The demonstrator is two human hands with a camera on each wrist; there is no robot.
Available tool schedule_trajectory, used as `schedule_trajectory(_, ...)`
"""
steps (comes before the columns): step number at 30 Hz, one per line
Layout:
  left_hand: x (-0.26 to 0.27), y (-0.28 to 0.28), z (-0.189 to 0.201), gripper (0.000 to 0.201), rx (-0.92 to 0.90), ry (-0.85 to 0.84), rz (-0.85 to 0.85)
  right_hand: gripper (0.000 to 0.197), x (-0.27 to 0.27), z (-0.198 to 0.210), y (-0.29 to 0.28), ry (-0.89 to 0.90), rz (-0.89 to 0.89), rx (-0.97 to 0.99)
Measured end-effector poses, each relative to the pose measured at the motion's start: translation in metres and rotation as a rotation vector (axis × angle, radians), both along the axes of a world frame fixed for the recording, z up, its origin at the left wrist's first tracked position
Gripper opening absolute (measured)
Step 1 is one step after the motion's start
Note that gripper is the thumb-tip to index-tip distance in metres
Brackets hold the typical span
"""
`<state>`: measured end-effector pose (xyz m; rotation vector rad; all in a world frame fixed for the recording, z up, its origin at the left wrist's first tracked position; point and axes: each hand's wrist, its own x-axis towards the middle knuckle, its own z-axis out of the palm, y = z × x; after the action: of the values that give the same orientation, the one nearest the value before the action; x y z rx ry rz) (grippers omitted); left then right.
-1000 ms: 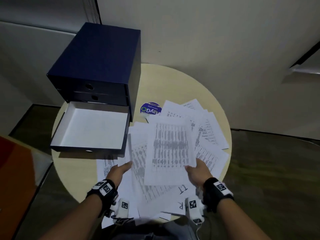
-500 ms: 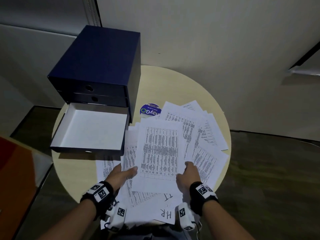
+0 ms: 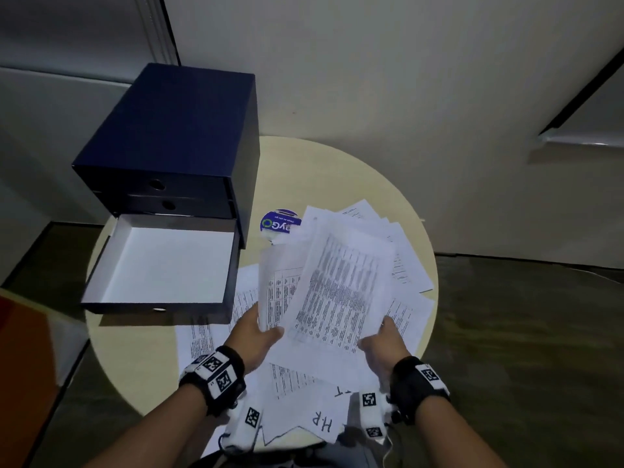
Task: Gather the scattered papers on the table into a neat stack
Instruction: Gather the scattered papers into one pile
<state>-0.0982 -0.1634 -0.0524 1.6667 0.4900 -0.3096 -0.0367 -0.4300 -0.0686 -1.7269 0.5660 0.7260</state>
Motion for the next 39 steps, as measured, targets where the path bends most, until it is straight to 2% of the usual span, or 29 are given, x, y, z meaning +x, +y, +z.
schedule_trajectory(1,0.002,0.001,0.01,0.036,-0.009,-0.02,-0.009,0.057,0.0,0.003,-0.005,-0.005,-0.051,0.046)
schedule_trajectory(2,0.004,0.002,0.023,0.035,-0.045,-0.051,-0.011,0.051,0.001,0.011,-0.008,-0.024,-0.075,0.094)
schedule_trajectory(3,0.006,0.003,0.036,0.037,-0.113,-0.077,0.007,0.037,0.003,0.019,-0.011,-0.061,-0.075,0.128)
schedule_trajectory(4,0.01,0.003,0.05,0.043,-0.224,-0.098,0.037,0.039,0.008,0.029,-0.013,-0.12,-0.073,0.159)
schedule_trajectory(5,0.015,0.004,0.06,0.047,-0.286,-0.111,0.071,0.049,0.013,0.043,-0.012,-0.192,-0.067,0.183)
schedule_trajectory(6,0.019,0.003,0.075,0.042,-0.255,-0.13,0.094,0.044,0.018,0.055,-0.01,-0.267,-0.051,0.172)
schedule_trajectory(8,0.029,0.004,0.1,0.031,-0.033,-0.15,0.095,0.023,0.027,0.074,-0.008,-0.377,-0.071,0.142)
schedule_trajectory(10,0.036,0.006,0.109,0.04,0.037,-0.079,0.139,0.016,0.035,0.083,-0.009,-0.409,-0.107,0.085)
schedule_trajectory(12,0.038,0.005,0.112,0.04,-0.005,-0.008,0.169,0.014,0.037,0.085,-0.007,-0.403,-0.12,0.056)
schedule_trajectory(16,0.04,0.0,0.104,0.02,-0.049,0.036,0.194,0.025,0.03,0.076,0.002,-0.429,-0.23,0.148)
schedule_trajectory(19,0.04,-0.003,0.097,0.007,-0.059,0.037,0.218,0.031,0.028,0.063,0.007,-0.463,-0.249,0.206)
schedule_trajectory(22,0.042,-0.006,0.101,0.011,-0.103,0.019,0.242,0.036,0.032,0.061,0.009,-0.51,-0.283,0.235)
schedule_trajectory(25,0.048,0.0,0.099,0.003,-0.099,-0.009,0.201,0.038,0.035,0.074,0.008,-0.595,-0.252,0.261)
schedule_trajectory(27,0.05,0.006,0.092,0.013,-0.054,-0.054,0.193,0.035,0.033,0.071,0.006,-0.591,-0.225,0.24)
schedule_trajectory(29,0.051,0.01,0.087,0.024,-0.04,-0.084,0.173,0.013,0.029,0.063,0.006,-0.54,-0.157,0.177)
schedule_trajectory(30,0.05,0.01,0.087,0.026,-0.039,-0.097,0.15,0.01,0.026,0.06,0.008,-0.502,-0.133,0.146)
schedule_trajectory(33,0.05,0.009,0.085,0.041,-0.062,-0.101,0.095,0.017,0.021,0.054,0.012,-0.457,-0.109,0.161)
schedule_trajectory(36,0.052,0.01,0.078,0.03,-0.072,-0.058,0.114,0.029,0.016,0.052,0.014,-0.432,-0.231,0.154)
schedule_trajectory(37,0.052,0.01,0.076,0.032,-0.077,-0.069,0.104,0.033,0.015,0.052,0.013,-0.436,-0.24,0.163)
schedule_trajectory(39,0.053,0.006,0.082,0.038,-0.092,-0.18,0.062,0.027,0.017,0.05,0.012,-0.437,-0.192,0.111)
